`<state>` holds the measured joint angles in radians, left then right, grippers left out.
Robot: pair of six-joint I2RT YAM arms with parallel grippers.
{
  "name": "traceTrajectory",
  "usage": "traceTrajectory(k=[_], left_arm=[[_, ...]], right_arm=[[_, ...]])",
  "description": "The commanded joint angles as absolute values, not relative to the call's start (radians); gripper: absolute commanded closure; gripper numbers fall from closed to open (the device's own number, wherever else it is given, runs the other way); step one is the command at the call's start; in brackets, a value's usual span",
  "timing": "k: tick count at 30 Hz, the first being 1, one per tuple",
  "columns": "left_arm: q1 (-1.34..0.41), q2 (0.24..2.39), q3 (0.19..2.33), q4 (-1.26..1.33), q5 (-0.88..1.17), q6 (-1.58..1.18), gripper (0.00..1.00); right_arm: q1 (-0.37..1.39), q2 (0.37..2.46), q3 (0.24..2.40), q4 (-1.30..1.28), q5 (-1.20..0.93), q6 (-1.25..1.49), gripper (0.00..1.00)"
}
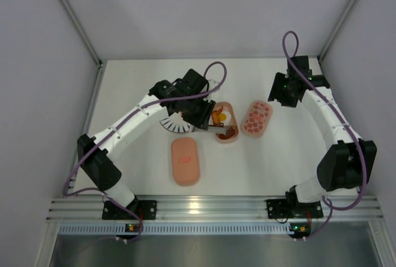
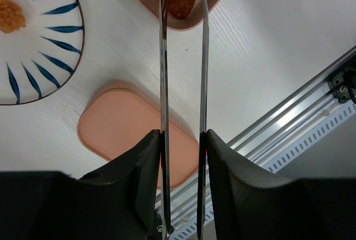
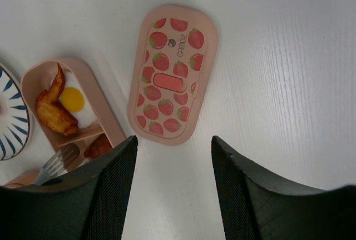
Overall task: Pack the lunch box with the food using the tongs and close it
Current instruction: Pick up the fake food from the packing box.
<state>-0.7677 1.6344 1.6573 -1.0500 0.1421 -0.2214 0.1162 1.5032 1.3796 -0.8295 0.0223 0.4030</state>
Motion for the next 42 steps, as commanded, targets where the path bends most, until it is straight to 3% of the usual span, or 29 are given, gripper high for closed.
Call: traceTrajectory(k=[1,42], left_arm=[[-0.772,1.643,1.657,-1.009,0.150,-0.201,0.59],[-0.807,1.706,1.724,-1.051,0.080,-0.156,0.56]], right_arm=[[0.130,1.456,1.376,-0.830,0.040,0.396,0.45],[0.112,1.433,1.364,-0.834,0.049,0.365,0.44]])
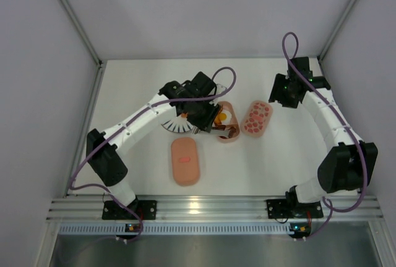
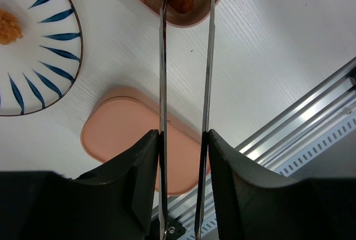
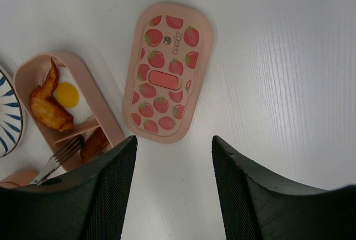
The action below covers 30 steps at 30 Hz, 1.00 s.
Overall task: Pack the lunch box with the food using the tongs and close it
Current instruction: Pick up the fake food from the packing box.
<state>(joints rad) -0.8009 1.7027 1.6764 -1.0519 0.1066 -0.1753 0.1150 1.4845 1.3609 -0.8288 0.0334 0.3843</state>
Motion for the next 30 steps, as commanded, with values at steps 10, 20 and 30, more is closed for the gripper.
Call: traceTrajectory(k=[10,20,30], left_arm=[[-0.825,1.735,1.746,-1.060,0.061,-0.153,0.56],[-0.833,1.741,1.755,-1.066,0.037,-0.158,0.58],[-0.834,1.736,1.753,-1.068,0.017,-0.160,0.73]], right_arm=[[0.104,1.433,1.365,-0.836,0.051,0.360,0.44],[0.098,1.431,1.359,-0.833,0.049,0.359,0.44],[0.098,1.431,1.356,-0.830,0.048,0.360,0.44]])
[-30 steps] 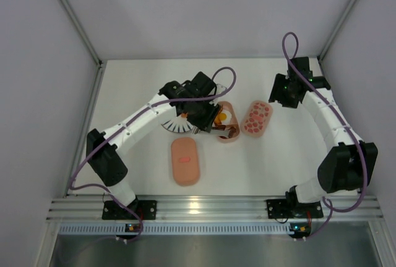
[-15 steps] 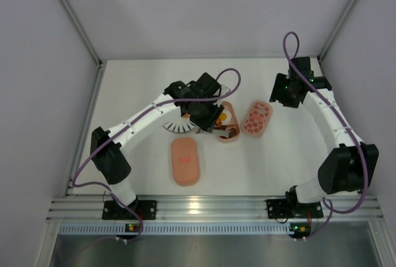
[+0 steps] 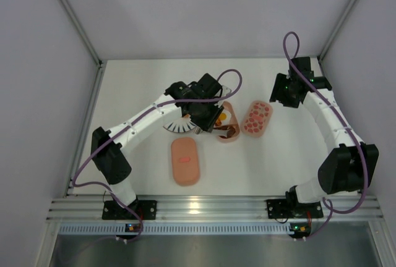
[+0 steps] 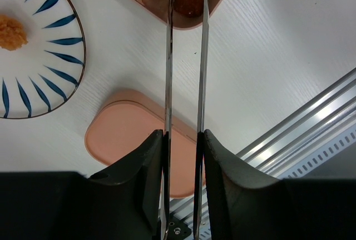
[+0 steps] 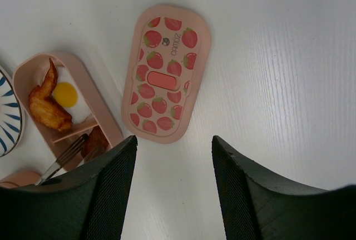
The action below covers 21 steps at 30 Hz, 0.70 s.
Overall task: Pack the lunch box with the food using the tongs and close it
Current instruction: Pick up the fake food from the packing box.
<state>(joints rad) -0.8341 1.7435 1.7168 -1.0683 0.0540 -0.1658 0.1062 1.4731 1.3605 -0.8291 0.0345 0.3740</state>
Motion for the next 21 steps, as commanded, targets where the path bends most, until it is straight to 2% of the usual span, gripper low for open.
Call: traceTrajectory(k=[1,21], left_arm=[[-0.834,1.733,1.753,-1.068,0.018,-0.160,0.74],[-0.834,1.687,1.802,-1.039,0.035,-0.163,0.77]], right_arm=[[0.098,1.431,1.356,-0.831,0.049,0.360,0.44],[0.098,1.440,1.362,-0.830,0.048,0.364,0.44]])
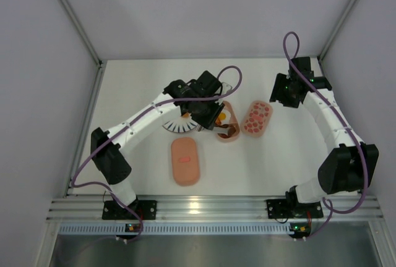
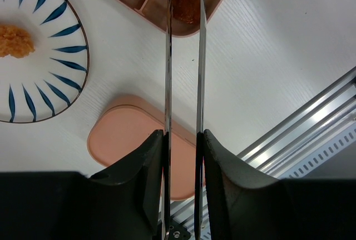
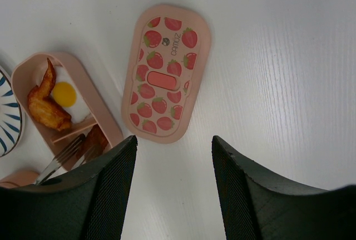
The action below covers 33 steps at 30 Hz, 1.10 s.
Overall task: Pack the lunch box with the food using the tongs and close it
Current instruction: Pick up the fake food from the packing box.
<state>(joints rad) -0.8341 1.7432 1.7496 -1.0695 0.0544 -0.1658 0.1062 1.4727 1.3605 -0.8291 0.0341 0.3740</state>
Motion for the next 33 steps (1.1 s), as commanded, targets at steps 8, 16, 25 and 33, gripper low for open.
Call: traceTrajectory(k=[8,16,25,33], left_arm=[[-0.834,1.677,1.815,-1.038,0.043,-0.163,0.77],[-0.834,1.667,1.822,-1.040,0.041,-0.164,0.78],[-0.834,1.654,1.827,-1.040,0.048,-0.166,0.78],[-0.834,1.637,1.835,-1.038,0.066,-0.169,0.77]], right_arm=[[0.098,1.443,1.373,-0.831,0.046,0.364,0.44],[0.097,1.447,1.382,-0.838,0.048,0.362,0.44],[0.098,1.443,1.381,-0.842,0.048,0.364,0.44],[0.098,1.447,1.385,-0.845,0.048,0.364,0.44]])
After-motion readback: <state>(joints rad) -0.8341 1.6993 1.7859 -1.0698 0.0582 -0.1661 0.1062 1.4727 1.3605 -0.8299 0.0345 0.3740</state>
